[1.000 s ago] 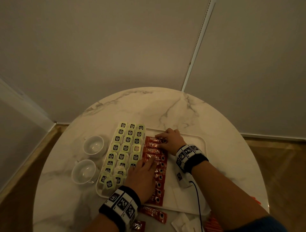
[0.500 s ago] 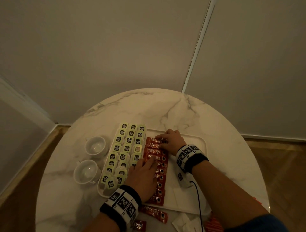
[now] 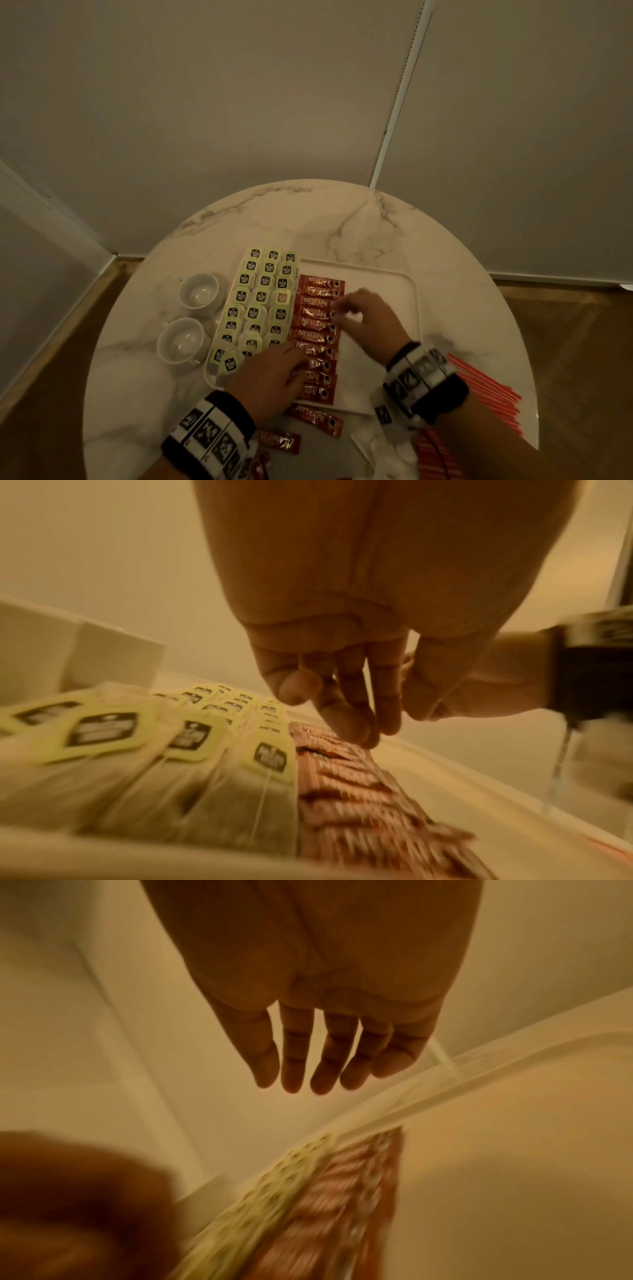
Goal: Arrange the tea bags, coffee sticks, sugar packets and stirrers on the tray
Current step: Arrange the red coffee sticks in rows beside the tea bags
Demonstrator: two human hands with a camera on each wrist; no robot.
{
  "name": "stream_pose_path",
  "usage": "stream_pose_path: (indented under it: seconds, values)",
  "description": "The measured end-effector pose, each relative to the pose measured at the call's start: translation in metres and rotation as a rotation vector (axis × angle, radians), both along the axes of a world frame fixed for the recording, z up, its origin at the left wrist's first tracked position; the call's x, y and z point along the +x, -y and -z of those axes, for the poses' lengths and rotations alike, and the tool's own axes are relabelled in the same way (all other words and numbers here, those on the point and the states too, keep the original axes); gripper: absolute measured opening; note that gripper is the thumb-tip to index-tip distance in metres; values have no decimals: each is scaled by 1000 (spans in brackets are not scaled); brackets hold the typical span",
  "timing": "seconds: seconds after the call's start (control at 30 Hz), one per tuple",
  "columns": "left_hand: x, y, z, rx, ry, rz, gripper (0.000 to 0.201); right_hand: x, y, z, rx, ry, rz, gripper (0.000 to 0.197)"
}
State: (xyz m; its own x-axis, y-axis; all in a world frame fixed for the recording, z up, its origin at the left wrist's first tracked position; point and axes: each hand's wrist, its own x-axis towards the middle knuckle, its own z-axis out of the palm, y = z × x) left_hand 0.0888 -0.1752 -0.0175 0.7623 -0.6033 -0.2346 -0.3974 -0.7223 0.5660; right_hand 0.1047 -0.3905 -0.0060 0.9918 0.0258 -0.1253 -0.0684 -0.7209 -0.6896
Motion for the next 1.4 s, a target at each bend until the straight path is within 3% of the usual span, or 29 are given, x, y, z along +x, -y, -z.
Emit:
stream_pose_path:
  seconds: [0.2, 0.3, 0.4, 0.47, 0.6, 0.93, 1.1, 1.3, 1.4]
  values:
    - [-35, -13, 12, 67, -25, 133, 24, -103, -42, 4, -218, -225, -389, 21]
    - [-47, -15, 16, 127, -41, 190, 36, -122, -48, 13, -316, -263, -384, 30]
    - [-57, -14, 20, 172, -52, 227, 73, -132, -57, 28, -406, -285, -359, 36]
    - [-61, -12, 25, 199, -26, 231, 80, -136, -60, 36, -439, -318, -314, 37]
    - [-64, -4, 34, 257, 30, 207, 47, -137, -63, 38, -443, -345, -241, 38]
    - [-73, 3, 37, 300, 251, 205, 28, -138, -64, 38, -422, -338, -166, 26]
    - [-77, 1, 34, 382, 182, 216, 27, -138, -64, 36, -503, -336, -242, 27]
    - [-70, 8, 24, 360, 125, 209, 38, -129, -63, 36, -384, -303, -182, 35]
    - [-68, 5, 23, 358, 115, 212, 41, -127, -63, 36, -424, -305, -241, 33]
